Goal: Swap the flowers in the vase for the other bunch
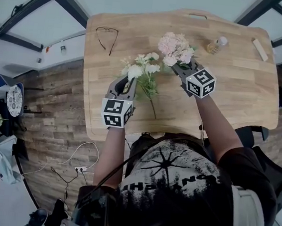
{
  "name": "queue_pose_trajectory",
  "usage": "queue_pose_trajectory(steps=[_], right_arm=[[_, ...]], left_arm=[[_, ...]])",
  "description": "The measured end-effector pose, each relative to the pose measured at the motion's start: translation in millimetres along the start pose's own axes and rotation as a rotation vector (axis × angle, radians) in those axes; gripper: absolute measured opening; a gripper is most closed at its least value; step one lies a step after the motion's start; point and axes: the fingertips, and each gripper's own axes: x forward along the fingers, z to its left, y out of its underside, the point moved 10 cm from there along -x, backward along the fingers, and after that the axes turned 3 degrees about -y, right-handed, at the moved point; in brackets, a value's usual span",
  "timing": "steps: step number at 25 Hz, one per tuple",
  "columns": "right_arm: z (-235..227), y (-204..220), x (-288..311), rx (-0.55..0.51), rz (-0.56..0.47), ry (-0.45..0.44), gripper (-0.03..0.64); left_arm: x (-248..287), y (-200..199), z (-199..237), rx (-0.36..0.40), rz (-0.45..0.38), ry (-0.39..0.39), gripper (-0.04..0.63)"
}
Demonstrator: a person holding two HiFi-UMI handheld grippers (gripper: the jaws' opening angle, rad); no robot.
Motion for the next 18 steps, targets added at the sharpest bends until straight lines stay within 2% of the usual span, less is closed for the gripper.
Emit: queue_pose_trajectory(steps=[7, 11, 18], right_arm=[[-4.0, -1.9, 3.3, 0.007, -0.003, 0.009, 0.060], [-7.4, -2.1, 3.9, 0.032, -0.003, 0.031, 0.095], [-7.1, 4.7, 4.3, 0.052, 0.032, 0.041, 0.230]], left_arm=[[-1.7, -0.4, -1.9, -0.007, -0.003, 0.005, 0.080], [-0.9, 1.3, -2.6, -0.008, 0.003, 0.009, 0.080], [-0.1, -1.5, -3.1, 0.004, -0.006, 0.014, 0.080]])
